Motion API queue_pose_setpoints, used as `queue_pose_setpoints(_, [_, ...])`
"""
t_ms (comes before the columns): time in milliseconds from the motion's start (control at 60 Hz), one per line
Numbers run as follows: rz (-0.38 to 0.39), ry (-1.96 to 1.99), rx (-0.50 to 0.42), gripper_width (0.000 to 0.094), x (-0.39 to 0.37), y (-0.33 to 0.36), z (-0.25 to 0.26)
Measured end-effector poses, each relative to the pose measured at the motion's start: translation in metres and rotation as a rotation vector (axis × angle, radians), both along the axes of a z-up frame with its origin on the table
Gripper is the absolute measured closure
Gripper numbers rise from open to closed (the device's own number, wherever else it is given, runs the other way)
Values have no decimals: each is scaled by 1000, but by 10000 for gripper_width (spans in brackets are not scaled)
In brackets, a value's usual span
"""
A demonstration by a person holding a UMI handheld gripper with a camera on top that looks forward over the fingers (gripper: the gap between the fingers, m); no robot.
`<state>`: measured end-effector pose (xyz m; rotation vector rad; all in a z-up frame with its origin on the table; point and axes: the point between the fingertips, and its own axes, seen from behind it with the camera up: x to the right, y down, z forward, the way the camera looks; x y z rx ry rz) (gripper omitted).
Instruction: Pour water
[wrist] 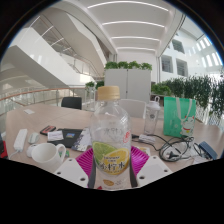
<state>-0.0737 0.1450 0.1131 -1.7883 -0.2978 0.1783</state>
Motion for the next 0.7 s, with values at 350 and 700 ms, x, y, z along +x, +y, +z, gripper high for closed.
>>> queue_pose_setpoints(350, [23, 122, 24, 432, 9, -24, -28])
queue_pose_setpoints(700, [-81, 92, -174, 101, 27, -90, -15])
